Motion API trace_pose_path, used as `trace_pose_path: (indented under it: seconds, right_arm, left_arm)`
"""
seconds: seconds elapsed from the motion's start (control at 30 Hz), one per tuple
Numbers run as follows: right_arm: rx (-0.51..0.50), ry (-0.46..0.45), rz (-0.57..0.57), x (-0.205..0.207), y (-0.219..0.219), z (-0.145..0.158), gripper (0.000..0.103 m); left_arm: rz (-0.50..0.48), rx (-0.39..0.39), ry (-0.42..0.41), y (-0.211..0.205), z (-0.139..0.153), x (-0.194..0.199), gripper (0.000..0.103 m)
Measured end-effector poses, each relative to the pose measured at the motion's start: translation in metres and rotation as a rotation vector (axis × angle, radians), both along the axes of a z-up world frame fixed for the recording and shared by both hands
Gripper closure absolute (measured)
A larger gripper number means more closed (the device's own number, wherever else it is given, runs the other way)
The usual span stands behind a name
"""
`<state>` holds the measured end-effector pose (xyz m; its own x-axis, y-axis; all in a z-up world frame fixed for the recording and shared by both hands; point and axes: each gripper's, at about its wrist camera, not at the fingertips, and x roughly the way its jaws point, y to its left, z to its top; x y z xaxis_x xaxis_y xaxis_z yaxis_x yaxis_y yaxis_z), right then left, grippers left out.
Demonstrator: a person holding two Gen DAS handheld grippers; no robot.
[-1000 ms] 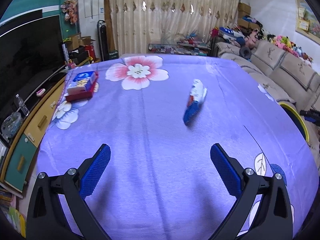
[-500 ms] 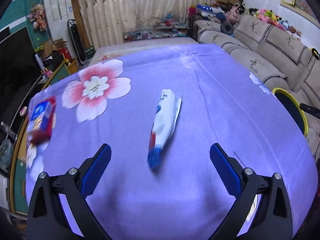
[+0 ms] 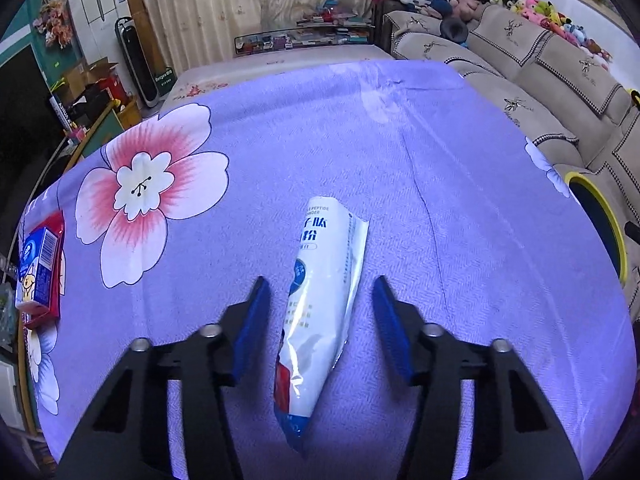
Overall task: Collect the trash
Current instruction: 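Grasp the white-and-blue tube with the left gripper and lift, then carry the tube over the yellow bin and open the left gripper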
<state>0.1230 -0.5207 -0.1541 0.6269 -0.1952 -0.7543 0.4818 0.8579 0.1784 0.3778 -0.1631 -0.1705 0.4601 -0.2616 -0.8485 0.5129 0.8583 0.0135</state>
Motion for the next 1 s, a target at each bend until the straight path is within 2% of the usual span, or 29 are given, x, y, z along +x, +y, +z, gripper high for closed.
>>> trace_pose_path:
  seconds: [0.03,0.13,0.3,0.5,0.63,0.77,1.0]
  right_arm:
    - [0.001,-0.001,0.001,0.0,0.0,0.0,0.045]
    - [0.006,-0.004,0.003,-0.002,-0.002,-0.001,0.045]
    - [0.008,-0.017,0.005,-0.007,-0.002,0.003,0.045]
    - [-0.016,-0.034,-0.018,-0.023,-0.005,0.013,0.045]
    - [-0.04,-0.038,-0.042,-0.041,-0.014,0.018,0.045]
    - [-0.056,-0.046,-0.082,-0.062,-0.03,0.023,0.045]
    - [-0.077,-0.055,-0.154,-0.1,-0.06,0.028,0.045]
  left_arm:
    - [-0.002,-0.003,0.002,0.0,0.001,0.0,0.072]
    - [-0.008,-0.015,0.011,-0.001,0.002,-0.002,0.081]
    - [-0.03,-0.019,-0.006,-0.009,0.011,-0.022,0.082]
    - [-0.12,-0.071,-0.028,-0.044,0.044,-0.063,0.082]
    - [-0.225,-0.111,-0.043,-0.087,0.065,-0.092,0.082]
    - [-0.355,-0.148,-0.03,-0.149,0.079,-0.122,0.082]
    - [-0.497,-0.17,0.028,-0.253,0.071,-0.158,0.081]
